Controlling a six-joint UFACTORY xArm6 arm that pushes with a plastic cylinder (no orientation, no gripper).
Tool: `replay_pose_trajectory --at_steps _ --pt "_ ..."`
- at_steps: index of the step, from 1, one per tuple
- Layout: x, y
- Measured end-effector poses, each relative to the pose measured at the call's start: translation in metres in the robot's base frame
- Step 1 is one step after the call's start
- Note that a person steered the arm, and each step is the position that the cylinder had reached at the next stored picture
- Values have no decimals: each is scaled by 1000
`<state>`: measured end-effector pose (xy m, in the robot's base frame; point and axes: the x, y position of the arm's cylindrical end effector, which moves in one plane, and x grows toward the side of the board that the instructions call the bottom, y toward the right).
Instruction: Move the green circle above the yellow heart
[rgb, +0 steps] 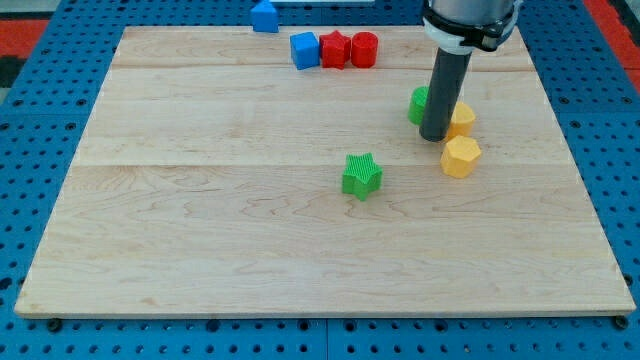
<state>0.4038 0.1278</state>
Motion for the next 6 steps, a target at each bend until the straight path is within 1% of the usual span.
replay_pose_trajectory --at_steps 1,2,4,5,6 --pt "5 -31" --pt "-8 -66" --pt "-30 -27" --pt "-44 -26" --pt "-51 -9"
